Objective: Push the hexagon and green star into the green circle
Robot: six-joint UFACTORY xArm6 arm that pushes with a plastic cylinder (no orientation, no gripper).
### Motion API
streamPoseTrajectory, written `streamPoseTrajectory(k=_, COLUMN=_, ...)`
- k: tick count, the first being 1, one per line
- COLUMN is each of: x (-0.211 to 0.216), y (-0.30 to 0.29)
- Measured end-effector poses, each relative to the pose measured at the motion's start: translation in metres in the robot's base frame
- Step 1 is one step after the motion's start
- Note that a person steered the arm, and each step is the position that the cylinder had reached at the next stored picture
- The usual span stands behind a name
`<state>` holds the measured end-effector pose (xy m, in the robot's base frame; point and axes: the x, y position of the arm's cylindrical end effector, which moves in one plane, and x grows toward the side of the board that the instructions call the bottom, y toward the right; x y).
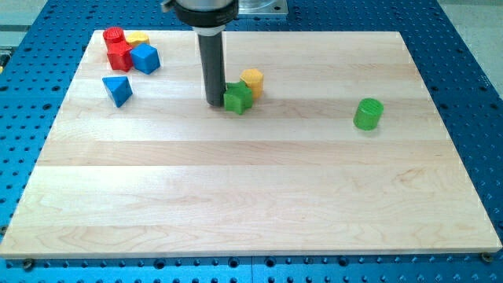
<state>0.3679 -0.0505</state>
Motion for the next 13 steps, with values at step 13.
streamPoseTrajectory(k=13, x=0.099, y=0.095)
